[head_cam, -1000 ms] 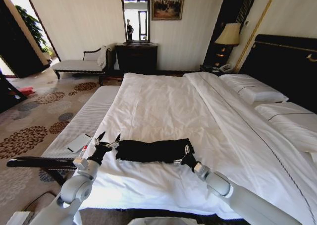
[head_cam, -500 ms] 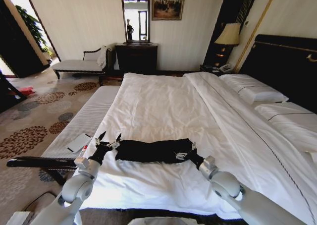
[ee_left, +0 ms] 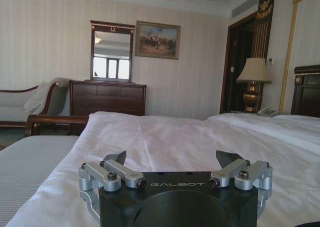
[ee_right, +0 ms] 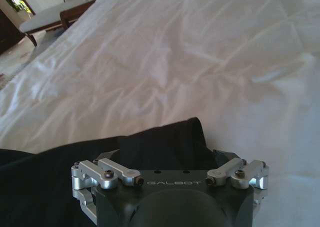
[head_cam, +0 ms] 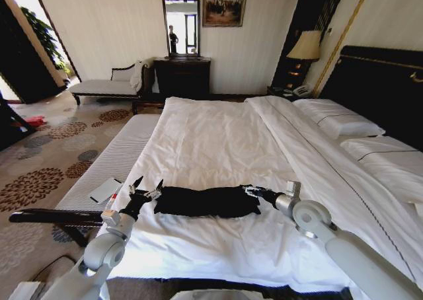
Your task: Fold the clothes on the bed.
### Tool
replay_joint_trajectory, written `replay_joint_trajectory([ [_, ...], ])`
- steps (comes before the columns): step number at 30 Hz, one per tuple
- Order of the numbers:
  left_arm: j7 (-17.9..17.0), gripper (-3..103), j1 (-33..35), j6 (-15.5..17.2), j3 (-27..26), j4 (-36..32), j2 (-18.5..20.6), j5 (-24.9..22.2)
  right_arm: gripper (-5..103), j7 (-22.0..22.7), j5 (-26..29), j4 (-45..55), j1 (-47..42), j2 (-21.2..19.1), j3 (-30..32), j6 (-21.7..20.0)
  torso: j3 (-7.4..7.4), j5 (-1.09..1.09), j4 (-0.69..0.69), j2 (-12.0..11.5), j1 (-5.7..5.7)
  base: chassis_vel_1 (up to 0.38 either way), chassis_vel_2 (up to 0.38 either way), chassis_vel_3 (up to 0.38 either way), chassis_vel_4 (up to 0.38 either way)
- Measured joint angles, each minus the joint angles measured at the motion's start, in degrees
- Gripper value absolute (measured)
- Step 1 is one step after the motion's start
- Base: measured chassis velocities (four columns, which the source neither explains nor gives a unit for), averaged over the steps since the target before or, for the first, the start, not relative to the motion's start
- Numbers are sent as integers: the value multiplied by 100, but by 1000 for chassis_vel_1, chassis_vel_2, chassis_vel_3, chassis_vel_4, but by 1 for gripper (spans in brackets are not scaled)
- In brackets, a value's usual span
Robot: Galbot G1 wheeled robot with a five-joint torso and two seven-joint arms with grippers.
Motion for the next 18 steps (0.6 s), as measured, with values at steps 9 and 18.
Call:
replay_joint_trajectory([
  [9,-2,100,-41,51,38,-26,34,-91,100,-24,-445,-304,23,-67,-198,-11,0,-2,0,0,0,0,0,0,0],
  [18,-6,100,-44,57,35,-15,44,-104,100,-104,-634,-402,-114,-37,-263,-79,0,-2,0,0,0,0,0,0,0],
])
